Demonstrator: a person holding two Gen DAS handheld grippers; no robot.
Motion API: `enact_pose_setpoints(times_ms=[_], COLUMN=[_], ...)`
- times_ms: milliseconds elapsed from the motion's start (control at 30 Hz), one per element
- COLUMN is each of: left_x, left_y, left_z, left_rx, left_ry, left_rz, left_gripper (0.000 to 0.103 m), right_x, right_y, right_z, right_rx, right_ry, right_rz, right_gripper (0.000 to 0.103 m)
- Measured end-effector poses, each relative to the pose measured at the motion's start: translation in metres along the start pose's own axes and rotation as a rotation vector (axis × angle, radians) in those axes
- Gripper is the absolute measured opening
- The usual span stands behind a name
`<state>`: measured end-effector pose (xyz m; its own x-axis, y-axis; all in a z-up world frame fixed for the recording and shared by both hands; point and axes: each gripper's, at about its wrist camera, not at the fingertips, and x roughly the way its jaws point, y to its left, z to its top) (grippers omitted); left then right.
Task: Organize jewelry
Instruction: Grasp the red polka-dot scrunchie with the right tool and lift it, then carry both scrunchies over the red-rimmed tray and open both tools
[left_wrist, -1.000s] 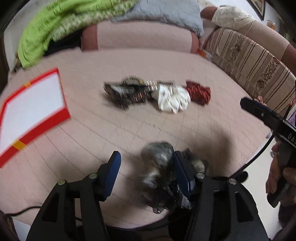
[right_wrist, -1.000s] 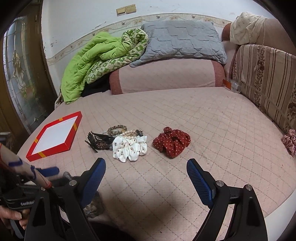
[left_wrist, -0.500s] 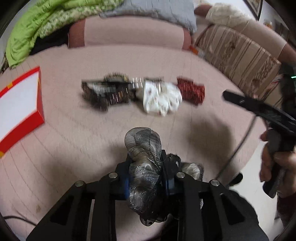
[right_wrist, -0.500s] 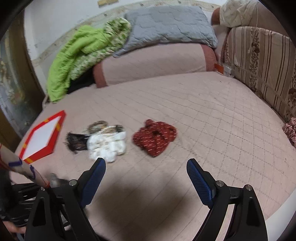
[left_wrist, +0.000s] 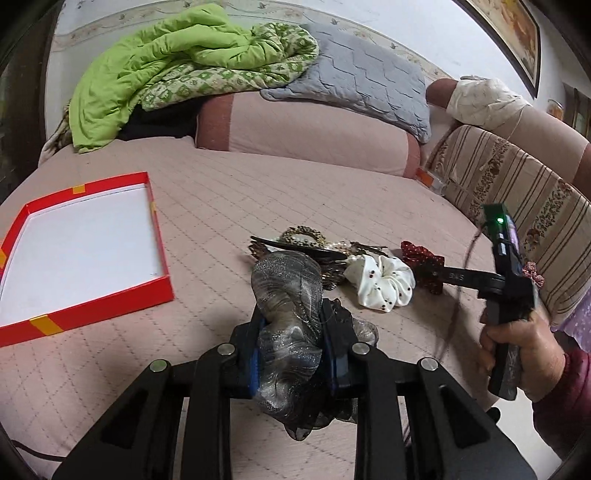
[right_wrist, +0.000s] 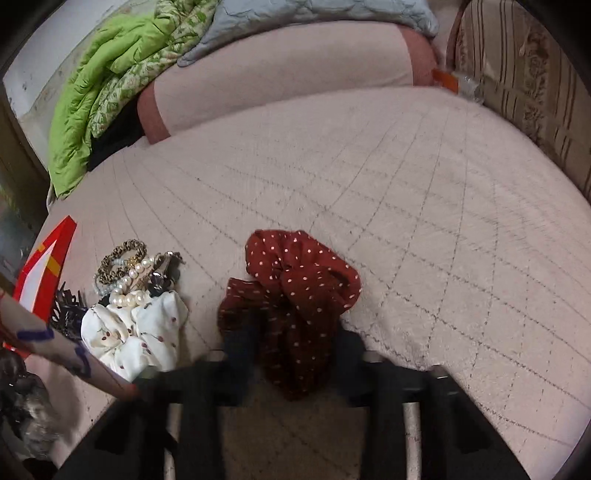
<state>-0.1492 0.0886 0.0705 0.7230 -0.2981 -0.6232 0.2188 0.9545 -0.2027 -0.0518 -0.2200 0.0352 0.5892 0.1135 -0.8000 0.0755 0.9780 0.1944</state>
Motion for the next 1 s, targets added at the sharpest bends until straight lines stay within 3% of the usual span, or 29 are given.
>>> enact_pose_setpoints(times_ms=[233,467,633,800,1000], left_x=[-0.011,-0.031,-0.049,-0.064,-0.065], left_y=[0.011,0.038,0.07,0.106,0.152], left_z=[0.001,0.006,0.016,0.028,0.039], left_rx=[-0.006,-0.037,-0.086,-0.137,-0.224], left_ry=[-0.031,-0.074,-0.115,-0.164,-0.168], left_rz=[0.009,0.05,0.092,0.132,0.176], left_gripper=[0.025,0.025,0.025,0.025,0.025], right_x=[-0.055,-0.105,-0.124,-0.122,-0.107], right_y=[0.017,0.065,0.117,0.175,0.229], right_z=[-0.008,-0.004,-0.001,0.001,0.002], right_rx=[-0.066,-0.14,-0.207,-0.268,-0.303], right_ry=[-0.146,-0.235,-0.252,-0.239,-0.188], right_rz=[-0.022,0.087,0.186,0.264,0.355], right_gripper=[0.01,0.01,0.01,0.01,0.01])
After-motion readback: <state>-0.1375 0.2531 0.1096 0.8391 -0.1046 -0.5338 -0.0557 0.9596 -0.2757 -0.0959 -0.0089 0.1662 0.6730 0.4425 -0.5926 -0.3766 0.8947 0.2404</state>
